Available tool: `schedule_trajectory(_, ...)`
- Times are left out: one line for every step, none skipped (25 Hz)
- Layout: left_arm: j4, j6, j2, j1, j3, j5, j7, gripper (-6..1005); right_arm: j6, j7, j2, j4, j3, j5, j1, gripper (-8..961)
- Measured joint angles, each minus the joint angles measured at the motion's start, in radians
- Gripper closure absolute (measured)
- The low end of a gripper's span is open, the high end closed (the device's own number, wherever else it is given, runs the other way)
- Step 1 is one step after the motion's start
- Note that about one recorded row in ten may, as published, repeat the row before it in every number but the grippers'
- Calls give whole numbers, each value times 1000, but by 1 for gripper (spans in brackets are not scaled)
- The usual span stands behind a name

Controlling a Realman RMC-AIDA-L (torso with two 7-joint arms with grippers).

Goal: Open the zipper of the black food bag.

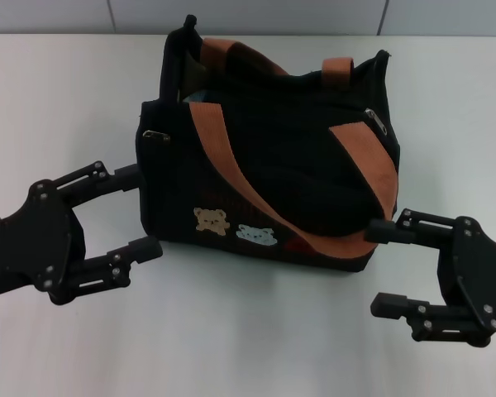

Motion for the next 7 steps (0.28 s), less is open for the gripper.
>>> schedule_trajectory(0, 0, 0, 0, -1, -1, 0, 215, 0, 0, 0, 0, -1, 2, 0, 219)
schedule_trajectory(0, 0, 0, 0, -1, -1, 0, 215, 0, 0, 1, 0, -1, 2, 0, 219)
schedule_trajectory(0, 0, 0, 0, -1, -1, 0, 215, 0, 0, 2, 0, -1, 3, 0, 219)
schedule_trajectory(0, 0, 0, -1, -1, -1, 0, 215, 0, 0, 3, 0, 1, 3, 0, 219)
schedule_trajectory(0, 0, 0, -1, -1, -1, 0, 215, 0, 0, 3, 0, 2, 3, 1, 219)
schedule_trajectory(0, 0, 0, -1, -2, -1, 0, 215, 0, 0, 4, 0, 3, 3, 1, 219)
schedule_trajectory(0, -1, 0, -1, -2, -2, 0, 215, 0, 1, 4, 0, 4, 4, 1, 219)
